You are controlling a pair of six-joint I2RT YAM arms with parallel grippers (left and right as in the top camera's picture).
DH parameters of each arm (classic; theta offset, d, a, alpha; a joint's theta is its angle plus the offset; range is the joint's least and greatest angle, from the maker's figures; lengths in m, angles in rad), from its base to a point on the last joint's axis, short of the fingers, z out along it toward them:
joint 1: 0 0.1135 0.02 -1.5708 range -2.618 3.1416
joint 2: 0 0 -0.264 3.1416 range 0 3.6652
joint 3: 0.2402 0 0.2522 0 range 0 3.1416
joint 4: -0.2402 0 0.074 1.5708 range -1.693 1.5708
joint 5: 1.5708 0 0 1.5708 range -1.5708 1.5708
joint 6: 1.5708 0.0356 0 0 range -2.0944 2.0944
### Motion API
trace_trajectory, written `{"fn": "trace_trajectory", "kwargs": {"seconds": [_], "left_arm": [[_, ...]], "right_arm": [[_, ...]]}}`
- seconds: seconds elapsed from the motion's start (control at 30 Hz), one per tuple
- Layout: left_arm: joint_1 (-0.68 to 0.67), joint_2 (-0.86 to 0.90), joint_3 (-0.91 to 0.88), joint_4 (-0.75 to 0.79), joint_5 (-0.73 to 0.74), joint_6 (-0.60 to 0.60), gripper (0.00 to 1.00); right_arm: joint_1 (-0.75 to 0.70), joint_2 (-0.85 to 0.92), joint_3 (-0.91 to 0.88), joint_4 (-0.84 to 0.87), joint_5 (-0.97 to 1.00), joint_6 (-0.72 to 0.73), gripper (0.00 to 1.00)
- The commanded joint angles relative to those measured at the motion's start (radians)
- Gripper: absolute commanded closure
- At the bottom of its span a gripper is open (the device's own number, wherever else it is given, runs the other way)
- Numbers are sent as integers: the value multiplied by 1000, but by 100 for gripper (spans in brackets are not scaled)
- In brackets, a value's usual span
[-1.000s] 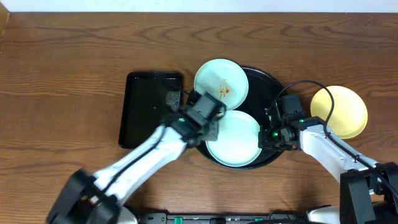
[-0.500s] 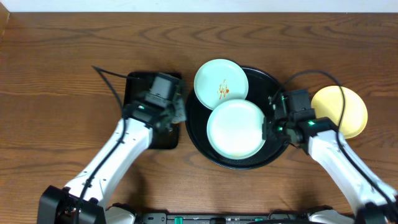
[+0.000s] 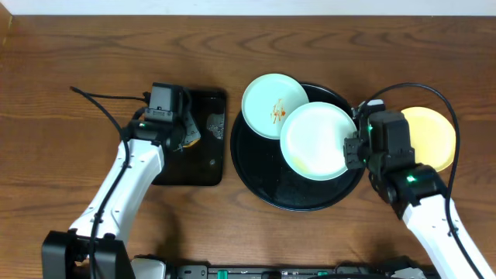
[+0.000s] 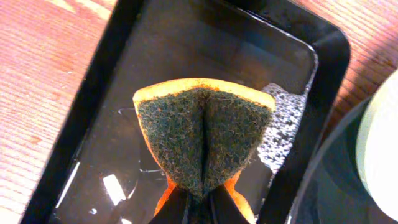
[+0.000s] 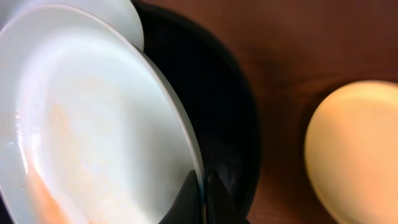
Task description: Clean dirty plates on tray and stack at the side
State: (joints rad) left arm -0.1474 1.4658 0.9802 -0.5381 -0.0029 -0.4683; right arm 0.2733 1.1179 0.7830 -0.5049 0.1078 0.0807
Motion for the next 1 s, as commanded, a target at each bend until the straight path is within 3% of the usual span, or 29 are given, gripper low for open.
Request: {"fn": "trace_trajectory", "kwargs": {"seconds": [0.0,0.43,0.63,0.87,0.97], "left_arm": [[14,8,-8,2,-5,25,92],[14,38,-8,8,-5,31,92],[13,38,-8,8,-5,31,93],[13,38,-8,7,-5,30,92],[13,38,-8,7,-5,30,92]], "right_arm": [[71,-32,36,8,138,-54,99],[378,-19,55,100,754,-283,99],[441,-6,55,167,824,-375,99],[441,8,55,170,823,-372,99],[412,26,55,167,805,-298,99]]}}
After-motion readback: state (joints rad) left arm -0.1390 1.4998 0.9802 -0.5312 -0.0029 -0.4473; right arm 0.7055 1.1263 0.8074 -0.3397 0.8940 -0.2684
